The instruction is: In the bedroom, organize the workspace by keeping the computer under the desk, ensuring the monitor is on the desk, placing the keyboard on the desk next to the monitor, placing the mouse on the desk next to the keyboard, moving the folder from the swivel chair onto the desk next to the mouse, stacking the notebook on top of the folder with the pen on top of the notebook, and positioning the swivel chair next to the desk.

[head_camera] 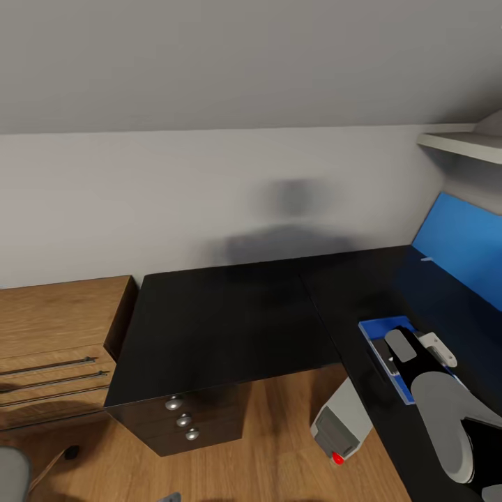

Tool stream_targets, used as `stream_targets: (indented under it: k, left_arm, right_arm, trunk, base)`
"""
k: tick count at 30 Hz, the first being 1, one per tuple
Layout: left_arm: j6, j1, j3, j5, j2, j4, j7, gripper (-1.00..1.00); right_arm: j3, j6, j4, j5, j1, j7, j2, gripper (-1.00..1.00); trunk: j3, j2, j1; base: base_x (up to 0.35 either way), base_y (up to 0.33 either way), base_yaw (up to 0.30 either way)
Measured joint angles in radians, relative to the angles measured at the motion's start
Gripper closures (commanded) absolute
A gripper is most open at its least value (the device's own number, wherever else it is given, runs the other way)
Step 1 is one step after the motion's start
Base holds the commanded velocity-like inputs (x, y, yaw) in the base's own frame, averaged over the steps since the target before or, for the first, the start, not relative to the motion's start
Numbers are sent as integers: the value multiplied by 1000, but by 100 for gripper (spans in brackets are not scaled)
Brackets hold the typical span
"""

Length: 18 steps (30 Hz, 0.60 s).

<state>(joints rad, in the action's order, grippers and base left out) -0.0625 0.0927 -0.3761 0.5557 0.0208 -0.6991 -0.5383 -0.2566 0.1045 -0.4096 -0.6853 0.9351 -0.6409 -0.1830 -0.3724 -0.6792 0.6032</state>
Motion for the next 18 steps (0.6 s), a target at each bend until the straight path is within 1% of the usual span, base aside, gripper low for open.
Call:
stream_targets:
  k: [3,5,7,8,9,10,11,12,13,14,16,17,18]
  left_arm:
    - [0,0,0,0,0,1,0,-100]
    - [1,0,-1,0,0,2,0,-100]
    - [1,0,-1,0,0,3,1,-100]
    - [1,0,-2,0,0,3,1,-100]
    - [0,0,-1,-1,0,3,1,-100]
    - [0,0,-1,-1,0,3,1,-100]
    - [0,0,-1,-1,0,3,1,-100]
    - [0,0,0,-1,0,3,1,-100]
    - [0,0,0,-2,0,3,2,-100]
    - [0,0,0,-2,0,3,2,-100]
    - [0,0,0,-3,0,3,2,-100]
    - [0,0,0,-3,0,3,2,-100]
    - [0,0,0,-4,-1,3,2,-100]
  right_arm:
    - [7,1,-8,1,0,0,3,-100]
    - [34,1,-11,6,0,0,13,-100]
    - [90,3,-29,17,0,-2,36,-100]
    - [122,4,-53,22,0,-5,50,-100]
    - [172,6,-133,26,-2,-11,77,-100]
    - [181,7,-161,27,-4,-13,85,-100]
    - [202,4,-223,28,-10,-15,103,-100]
    - [221,-3,-258,28,-20,-17,114,-100]
    - [271,-22,-288,27,-34,-17,132,-100]
    - [306,-35,-302,29,-40,-15,145,-100]
    - [396,-51,-337,29,-48,-21,172,-100]
    - [486,-63,-432,27,-97,-55,203,-100]
    - [507,-69,-467,27,-117,-61,210,-100]
  trunk:
    - [9,21,-12]
    - [16,35,-19]
    - [19,42,-23]
    - [19,42,-23]
    - [19,42,-23]
    - [19,42,-23]
    - [19,42,-23]
    - [19,42,-23]
    - [19,42,-23]
    - [19,42,-23]
    - [19,42,-23]
    - [19,42,-23]
    - [19,42,-23]
  base:
    - [0,0,0]
    - [0,0,0]
    - [0,0,0]
    - [0,0,0]
    - [0,0,0]
    - [0,0,0]
    - [0,0,0]
    - [0,0,0]
    - [0,0,0]
    - [0,0,0]
    - [0,0,0]
    - [0,0,0]
    - [-11,0,0]
